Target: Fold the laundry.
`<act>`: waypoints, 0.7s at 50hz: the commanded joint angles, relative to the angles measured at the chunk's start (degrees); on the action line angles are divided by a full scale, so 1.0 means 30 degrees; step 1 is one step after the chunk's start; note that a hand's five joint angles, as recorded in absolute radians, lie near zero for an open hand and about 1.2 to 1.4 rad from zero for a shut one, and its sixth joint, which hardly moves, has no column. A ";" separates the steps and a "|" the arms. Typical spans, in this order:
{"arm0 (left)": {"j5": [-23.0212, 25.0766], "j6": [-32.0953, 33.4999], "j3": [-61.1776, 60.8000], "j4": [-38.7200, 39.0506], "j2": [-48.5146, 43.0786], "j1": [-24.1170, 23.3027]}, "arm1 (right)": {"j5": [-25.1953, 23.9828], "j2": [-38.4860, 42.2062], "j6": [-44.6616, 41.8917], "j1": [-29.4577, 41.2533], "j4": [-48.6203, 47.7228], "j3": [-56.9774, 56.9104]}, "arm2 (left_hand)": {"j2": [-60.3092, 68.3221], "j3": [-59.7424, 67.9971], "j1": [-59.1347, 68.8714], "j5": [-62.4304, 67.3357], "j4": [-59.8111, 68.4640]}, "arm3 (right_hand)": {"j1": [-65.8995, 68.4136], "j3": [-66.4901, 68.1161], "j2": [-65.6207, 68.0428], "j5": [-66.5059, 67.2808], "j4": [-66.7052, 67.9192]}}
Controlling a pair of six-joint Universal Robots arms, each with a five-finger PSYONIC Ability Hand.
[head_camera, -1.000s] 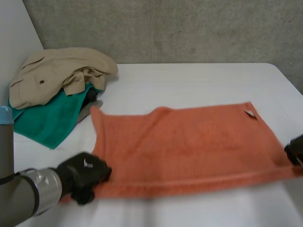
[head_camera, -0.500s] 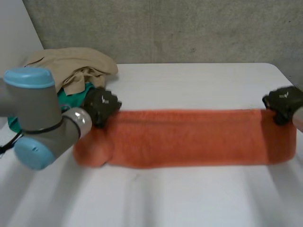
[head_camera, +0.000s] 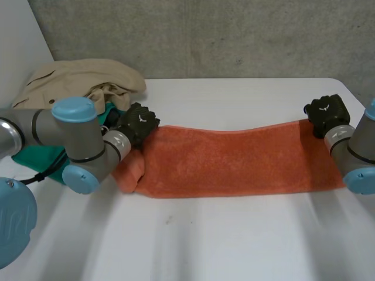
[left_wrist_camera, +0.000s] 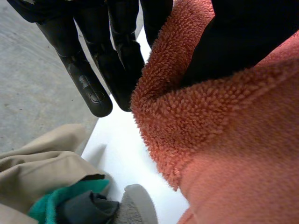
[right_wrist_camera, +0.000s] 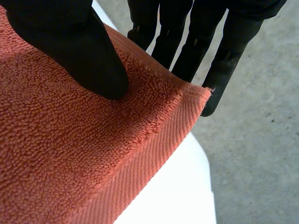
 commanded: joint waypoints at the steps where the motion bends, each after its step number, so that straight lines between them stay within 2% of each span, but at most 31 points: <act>1: 0.0221 -0.0157 0.1821 0.0868 0.1375 0.0497 | 0.0111 -0.0715 0.0325 0.0258 -0.0955 -0.2525 | 0.3769 0.3833 0.4181 0.4358 0.3672 | 0.5195 0.3933 0.4089 0.3841 0.3763; 3: 0.0076 -0.0536 0.3257 0.2360 0.2311 0.0819 | 0.0461 -0.1271 0.0763 0.0259 -0.1715 -0.3433 | 0.3769 0.3833 0.4181 0.4358 0.3672 | 0.5195 0.3933 0.4089 0.3841 0.3763; 5: -0.0129 -0.1149 0.3962 0.3298 0.3102 0.0965 | 0.1193 -0.2558 0.2371 0.0230 -0.3412 -0.4372 | 0.3769 0.3833 0.4181 0.4358 0.3672 | 0.5195 0.3933 0.4089 0.3841 0.3763; 9: -0.0453 -0.4076 0.4756 0.5789 0.5270 0.1112 | 0.2307 -0.4581 0.5448 0.0171 -0.6578 -0.4698 | 0.3769 0.3833 0.4181 0.4358 0.3672 | 0.5195 0.3933 0.4089 0.3841 0.3763; 10: -0.0395 -0.5359 0.4698 0.6519 0.5971 0.1112 | 0.2395 -0.4903 0.5918 0.0171 -0.7105 -0.4697 | 0.3769 0.3833 0.4181 0.4358 0.3672 | 0.5195 0.3933 0.4089 0.3841 0.3763; 14: 0.0160 -0.7126 0.4174 0.6529 0.6825 0.1433 | 0.2104 -0.5901 0.6625 0.0141 -0.7024 -0.4347 | 0.3769 0.3833 0.4181 0.4358 0.3672 | 0.5195 0.3933 0.4089 0.3841 0.3763; 24: 0.1568 -0.6984 -0.0454 0.4974 0.7851 0.1347 | 0.0522 -0.7191 0.6772 -0.0063 -0.4767 -0.0952 | 0.3769 0.3833 0.4181 0.4358 0.3672 | 0.5195 0.3933 0.4089 0.3841 0.3763; 35: 0.2505 -0.5900 -0.8861 0.4680 0.9230 0.0996 | -0.2259 -0.8275 0.6042 -0.1788 -0.2104 0.5021 | 0.3769 0.3833 0.4181 0.4358 0.3672 | 0.5195 0.3933 0.4089 0.3841 0.3763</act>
